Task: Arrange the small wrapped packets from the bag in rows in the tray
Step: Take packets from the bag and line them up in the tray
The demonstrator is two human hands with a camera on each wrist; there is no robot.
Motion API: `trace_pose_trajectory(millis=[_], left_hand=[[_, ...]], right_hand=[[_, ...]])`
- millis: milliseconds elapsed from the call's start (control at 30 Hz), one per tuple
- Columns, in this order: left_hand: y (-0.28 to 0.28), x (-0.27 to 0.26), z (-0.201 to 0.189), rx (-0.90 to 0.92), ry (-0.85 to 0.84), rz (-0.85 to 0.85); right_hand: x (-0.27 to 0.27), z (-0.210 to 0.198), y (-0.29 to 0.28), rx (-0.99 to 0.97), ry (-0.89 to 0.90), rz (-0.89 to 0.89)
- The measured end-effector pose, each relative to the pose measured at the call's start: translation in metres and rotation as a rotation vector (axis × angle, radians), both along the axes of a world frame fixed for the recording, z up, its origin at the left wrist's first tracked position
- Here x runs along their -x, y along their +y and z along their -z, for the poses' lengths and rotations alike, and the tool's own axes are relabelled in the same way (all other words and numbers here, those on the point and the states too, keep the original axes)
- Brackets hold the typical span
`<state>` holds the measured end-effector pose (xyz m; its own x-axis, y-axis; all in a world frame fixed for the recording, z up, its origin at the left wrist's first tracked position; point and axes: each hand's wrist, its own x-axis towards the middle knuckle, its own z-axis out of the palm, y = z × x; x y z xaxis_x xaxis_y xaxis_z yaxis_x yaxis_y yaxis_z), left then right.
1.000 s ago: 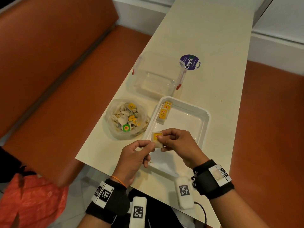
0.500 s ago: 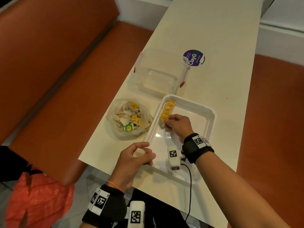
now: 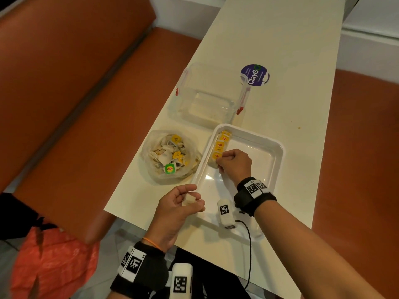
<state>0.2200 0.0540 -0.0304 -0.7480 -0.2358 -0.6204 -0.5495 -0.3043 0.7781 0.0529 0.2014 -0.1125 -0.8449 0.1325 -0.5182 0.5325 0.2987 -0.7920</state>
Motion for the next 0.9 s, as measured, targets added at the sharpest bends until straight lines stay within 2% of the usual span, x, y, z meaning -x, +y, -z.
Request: trace_pose_trajectory(millis=[233,433,567,700,800,900], left_hand=[[0.000,0.000,-0.001,0.001,0.000,0.009],[-0.001,0.000,-0.001,-0.018,-0.001,-0.007],[-0.001,0.001,-0.002,-0.093,0.012,-0.032],[-0.003,0.004,-0.007,-0.243,0.038,-0.100],[-0.005,0.006,-0.008,-0.283,0.038,-0.111],[-0.006,0.005,-0.012,-0.277,0.042,-0.050]], right_hand=[[-0.001,0.005,0.001,-0.087,0.125,-0.063],[-0.004,0.012,-0.003,-0.213,0.215,-0.277],[-0.005,0.006,-0.003,-0.252,0.228,-0.318],[-0.019,-0.033,-0.001,-0.163,0.261,-0.366],[-0.042,-0.082,0.008,-0.014,0.262,-0.636],[-0.065,-0.115,0.021,0.079,0.318,-0.879]])
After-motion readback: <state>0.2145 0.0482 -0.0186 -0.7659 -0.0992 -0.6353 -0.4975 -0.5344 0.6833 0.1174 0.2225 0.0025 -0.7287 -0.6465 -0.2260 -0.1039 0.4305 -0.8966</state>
